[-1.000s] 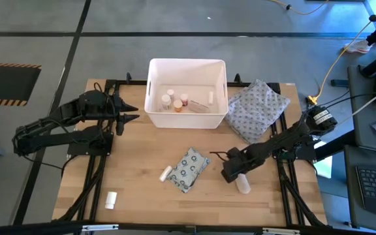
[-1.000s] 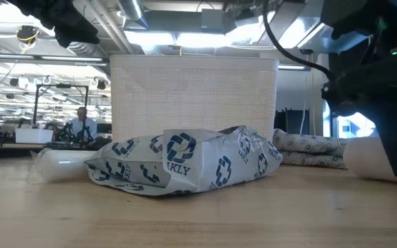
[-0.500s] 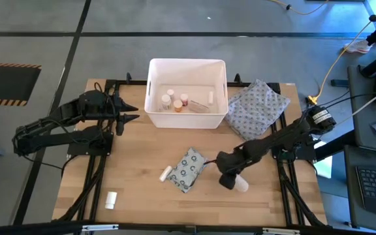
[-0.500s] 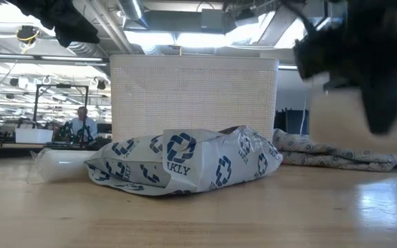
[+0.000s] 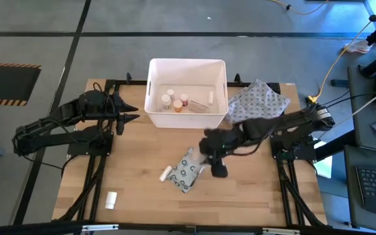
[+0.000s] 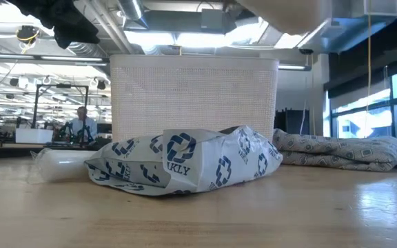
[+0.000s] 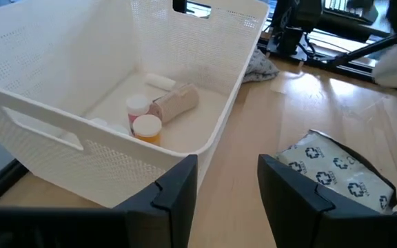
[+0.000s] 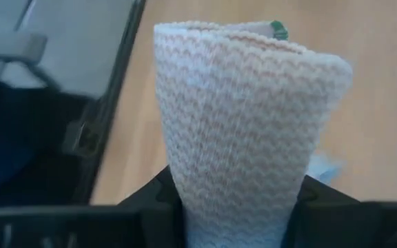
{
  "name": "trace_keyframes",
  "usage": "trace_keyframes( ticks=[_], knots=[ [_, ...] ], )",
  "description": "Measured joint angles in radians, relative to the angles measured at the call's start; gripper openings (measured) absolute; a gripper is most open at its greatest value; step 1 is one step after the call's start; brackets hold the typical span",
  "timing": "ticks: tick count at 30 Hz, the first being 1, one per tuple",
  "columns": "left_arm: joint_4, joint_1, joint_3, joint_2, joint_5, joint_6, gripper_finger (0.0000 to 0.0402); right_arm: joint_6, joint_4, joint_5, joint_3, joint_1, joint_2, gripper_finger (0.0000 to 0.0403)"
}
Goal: Pick & place medical supplies in basket/bin
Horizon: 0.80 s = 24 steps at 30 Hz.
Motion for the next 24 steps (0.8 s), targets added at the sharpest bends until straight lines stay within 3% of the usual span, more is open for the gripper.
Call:
trace_keyframes(
  ticks=[6,10,17,24],
  knots=[
    [-0.001,0.000,0.000,0.000,-0.011,0.000,0.0145,-0.075,-0.029,0.313,0.221,-0.108,0.000,0.0124],
    [-0.001,0.000,0.000,0.000,-0.017,0.000,0.0145,-0.075,-0.034,0.408,0.333,-0.225,-0.002,0.0124],
    [-0.001,0.000,0.000,0.000,-0.018,0.000,0.0145,-0.062,-0.035,0.398,0.375,-0.488,0.004,0.0124],
    [-0.002,0.000,0.000,0.000,-0.018,0.000,0.0145,-0.046,-0.024,0.251,0.372,-0.668,0.126,0.0124]
  ],
)
